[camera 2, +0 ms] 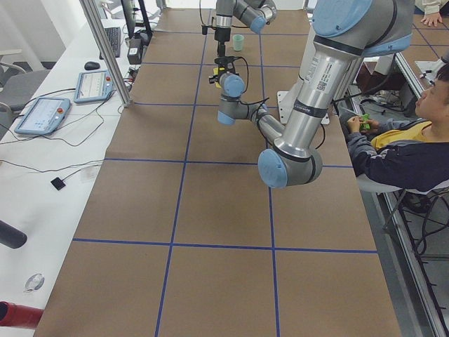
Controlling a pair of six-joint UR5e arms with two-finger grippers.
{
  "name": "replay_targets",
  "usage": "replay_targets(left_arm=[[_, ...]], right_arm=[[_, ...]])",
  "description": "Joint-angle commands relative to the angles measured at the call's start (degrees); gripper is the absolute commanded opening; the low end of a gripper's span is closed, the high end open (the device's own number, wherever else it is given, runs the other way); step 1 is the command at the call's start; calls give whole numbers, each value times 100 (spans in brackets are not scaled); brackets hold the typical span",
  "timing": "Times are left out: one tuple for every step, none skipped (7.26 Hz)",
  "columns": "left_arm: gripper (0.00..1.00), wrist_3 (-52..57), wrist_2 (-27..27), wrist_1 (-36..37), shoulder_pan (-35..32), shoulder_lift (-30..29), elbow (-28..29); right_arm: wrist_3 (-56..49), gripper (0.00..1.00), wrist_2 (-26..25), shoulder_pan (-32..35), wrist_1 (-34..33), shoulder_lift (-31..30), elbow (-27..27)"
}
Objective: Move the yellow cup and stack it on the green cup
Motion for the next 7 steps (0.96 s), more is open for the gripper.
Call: replay_targets(left_arm=[[30,0,0,-9,0,3,1],[30,0,0,-35,0,11,10],[30,0,0,-44,0,29,10],[30,0,0,-44,0,29,10],[30,0,0,-44,0,29,10],[30,0,0,-44,0,29,10],[30,0,0,-44,9,29,10]], right_arm=[[-157,77,266,-28,0,108,-178],[-297,73,302,-28,9,91,-187],[-421,70,416,-28,9,56,-187],[-500,68,530,-11,26,47,-187],[-605,68,531,-2,79,12,-187],[-606,69,531,-2,96,12,-187],[-598,66,522,7,105,12,-187]])
